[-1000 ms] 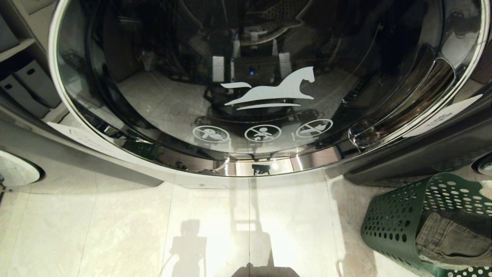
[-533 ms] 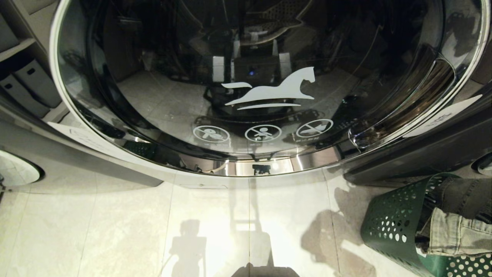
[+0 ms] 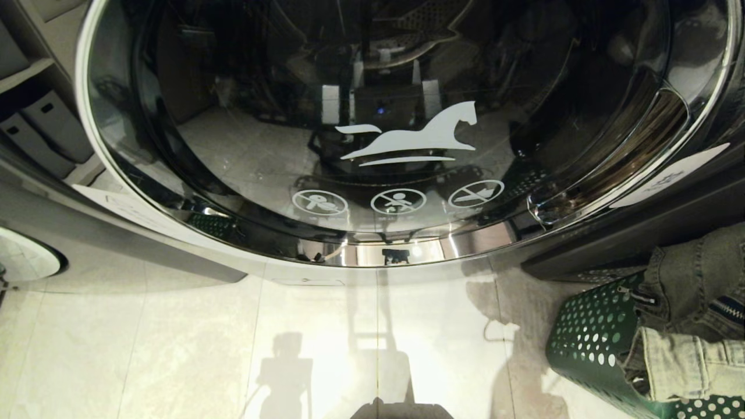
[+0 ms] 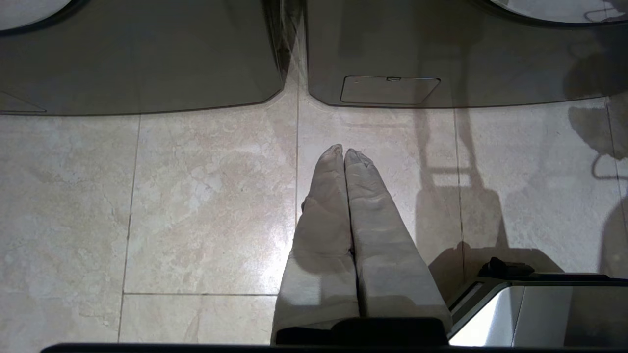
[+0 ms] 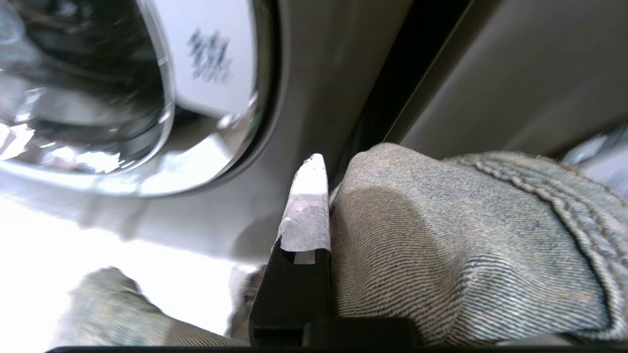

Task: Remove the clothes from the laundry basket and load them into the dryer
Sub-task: Take the clothes out of the basket

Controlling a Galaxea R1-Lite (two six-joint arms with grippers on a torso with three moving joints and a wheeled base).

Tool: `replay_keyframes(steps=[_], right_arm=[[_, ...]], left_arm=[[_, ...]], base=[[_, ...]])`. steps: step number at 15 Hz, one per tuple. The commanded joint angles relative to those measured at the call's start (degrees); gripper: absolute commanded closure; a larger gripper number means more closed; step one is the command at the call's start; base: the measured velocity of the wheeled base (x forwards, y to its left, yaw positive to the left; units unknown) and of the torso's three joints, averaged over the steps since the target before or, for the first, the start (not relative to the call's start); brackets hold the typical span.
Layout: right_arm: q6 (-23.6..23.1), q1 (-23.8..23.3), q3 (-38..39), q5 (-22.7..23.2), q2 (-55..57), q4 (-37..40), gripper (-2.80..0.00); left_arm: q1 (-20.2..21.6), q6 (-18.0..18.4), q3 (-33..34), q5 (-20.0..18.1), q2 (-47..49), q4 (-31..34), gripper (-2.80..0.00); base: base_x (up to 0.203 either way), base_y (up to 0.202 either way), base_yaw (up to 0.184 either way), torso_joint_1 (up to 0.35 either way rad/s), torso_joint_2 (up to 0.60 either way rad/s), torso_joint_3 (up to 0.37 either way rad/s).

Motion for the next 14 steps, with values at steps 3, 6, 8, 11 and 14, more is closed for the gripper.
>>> replay_keyframes(steps=[3, 6, 8, 11, 14], right_arm=[[2.45, 3.25, 5.64, -0.78, -12.53, 14.76, 0.0], [2.79, 11.67, 14.53, -9.68, -18.68, 18.58, 0.0], [4.51, 13.03, 14.9, -13.42, -19.1, 25.62, 0.0], [4.17, 13.18, 14.92, -13.5, -19.14, 28.77, 0.0], [4.67, 17.87, 14.92, -18.0, -18.85, 33.75, 0.0]], left_arm=[[0.02, 0.0, 0.0, 0.01, -0.02, -0.01, 0.0], [0.02, 0.0, 0.0, 0.01, -0.02, -0.01, 0.0], [0.02, 0.0, 0.0, 0.01, -0.02, -0.01, 0.0], [0.02, 0.0, 0.0, 0.01, -0.02, -0.01, 0.0], [0.02, 0.0, 0.0, 0.01, -0.02, -0.01, 0.0]], base=[[0.0, 0.0, 0.0, 0.0, 0.0, 0.0], [0.0, 0.0, 0.0, 0.0, 0.0, 0.0], [0.0, 0.0, 0.0, 0.0, 0.0, 0.0], [0.0, 0.0, 0.0, 0.0, 0.0, 0.0], [0.0, 0.0, 0.0, 0.0, 0.0, 0.0]])
